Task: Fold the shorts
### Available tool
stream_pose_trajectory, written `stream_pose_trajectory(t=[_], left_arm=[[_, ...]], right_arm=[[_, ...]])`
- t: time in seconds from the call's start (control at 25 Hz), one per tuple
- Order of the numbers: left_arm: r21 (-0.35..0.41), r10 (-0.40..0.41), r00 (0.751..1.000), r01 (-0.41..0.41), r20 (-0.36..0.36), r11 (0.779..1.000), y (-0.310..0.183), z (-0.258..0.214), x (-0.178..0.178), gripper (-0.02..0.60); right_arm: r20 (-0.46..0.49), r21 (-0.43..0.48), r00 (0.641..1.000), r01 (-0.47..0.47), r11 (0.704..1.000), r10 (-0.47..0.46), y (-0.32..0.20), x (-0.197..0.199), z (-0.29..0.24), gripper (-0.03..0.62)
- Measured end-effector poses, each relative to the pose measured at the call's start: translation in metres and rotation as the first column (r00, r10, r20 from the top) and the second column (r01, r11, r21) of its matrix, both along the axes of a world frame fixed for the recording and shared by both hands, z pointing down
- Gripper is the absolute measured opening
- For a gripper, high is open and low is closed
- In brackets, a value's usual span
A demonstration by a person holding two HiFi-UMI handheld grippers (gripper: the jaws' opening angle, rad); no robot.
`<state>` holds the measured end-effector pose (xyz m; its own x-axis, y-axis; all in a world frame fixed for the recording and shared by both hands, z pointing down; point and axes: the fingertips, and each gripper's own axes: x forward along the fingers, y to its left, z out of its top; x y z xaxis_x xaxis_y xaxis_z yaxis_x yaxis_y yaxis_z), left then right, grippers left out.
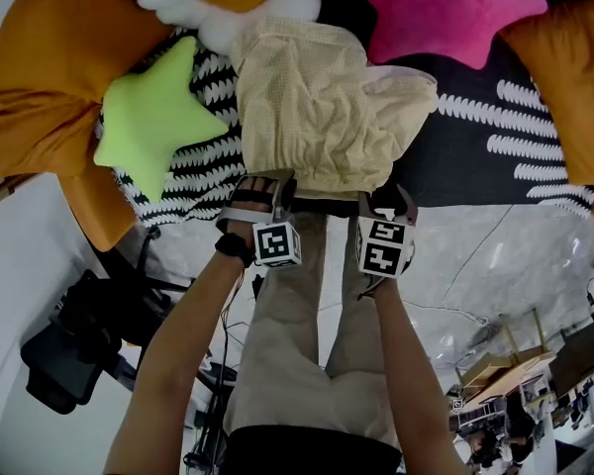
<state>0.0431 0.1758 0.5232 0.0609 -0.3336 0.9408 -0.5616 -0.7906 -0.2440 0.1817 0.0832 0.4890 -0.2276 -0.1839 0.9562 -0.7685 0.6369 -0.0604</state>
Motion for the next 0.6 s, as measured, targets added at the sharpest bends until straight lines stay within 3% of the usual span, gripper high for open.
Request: stream_pose_trajectory(t=[0.04, 0.08, 0.16, 0.2, 0.28, 0.32, 0.44, 0.6], left_arm=[[0.015, -0.029, 1.0, 0.029, 0.007, 0.999, -0.003, -0.003, -0.007, 0.045], [0.022, -0.06, 0.998, 0.06, 0.002, 0.998, -0.005, -0.007, -0.013, 0.012], [0.009, -0.086, 0.996, 0.086, -0.025, 0.996, -0.003, -0.014, -0.019, 0.012], [-0.009, -0.071, 0.997, 0.071, -0.043, 0.997, 0.001, -0.016, -0.017, 0.021], [-0.058, -0.012, 0.997, 0.007, -0.08, 0.998, 0.013, -0.017, -0.004, 0.184], [-0.07, 0.015, 0.996, -0.022, -0.091, 0.997, 0.017, -0.017, 0.003, 0.228], [-0.063, 0.045, 0.995, -0.05, -0.084, 0.997, 0.019, -0.01, 0.014, 0.247], [-0.071, 0.004, 0.998, -0.008, -0.055, 0.997, 0.014, 0.007, 0.014, 0.25]], right_arm=[[-0.005, -0.003, 1.0, -0.001, 1.0, 0.001, 0.001, 0.002, 0.001, 0.272], [-0.009, -0.007, 1.0, -0.001, 1.0, 0.001, 0.001, 0.005, 0.001, 0.272], [-0.012, -0.015, 1.0, -0.005, 1.0, 0.005, 0.002, 0.009, 0.001, 0.272], [-0.009, -0.017, 1.0, -0.009, 1.0, 0.009, 0.002, 0.01, 0.0, 0.272], [0.007, -0.018, 1.0, -0.023, 1.0, 0.023, 0.001, 0.009, -0.004, 0.272], [0.02, -0.017, 0.999, -0.034, 0.999, 0.035, 0.001, 0.008, -0.006, 0.272], [0.056, -0.015, 0.996, -0.068, 0.998, 0.069, 0.0, 0.001, -0.013, 0.272], [0.09, -0.011, 0.991, -0.096, 0.995, 0.097, -0.005, -0.005, -0.019, 0.272]])
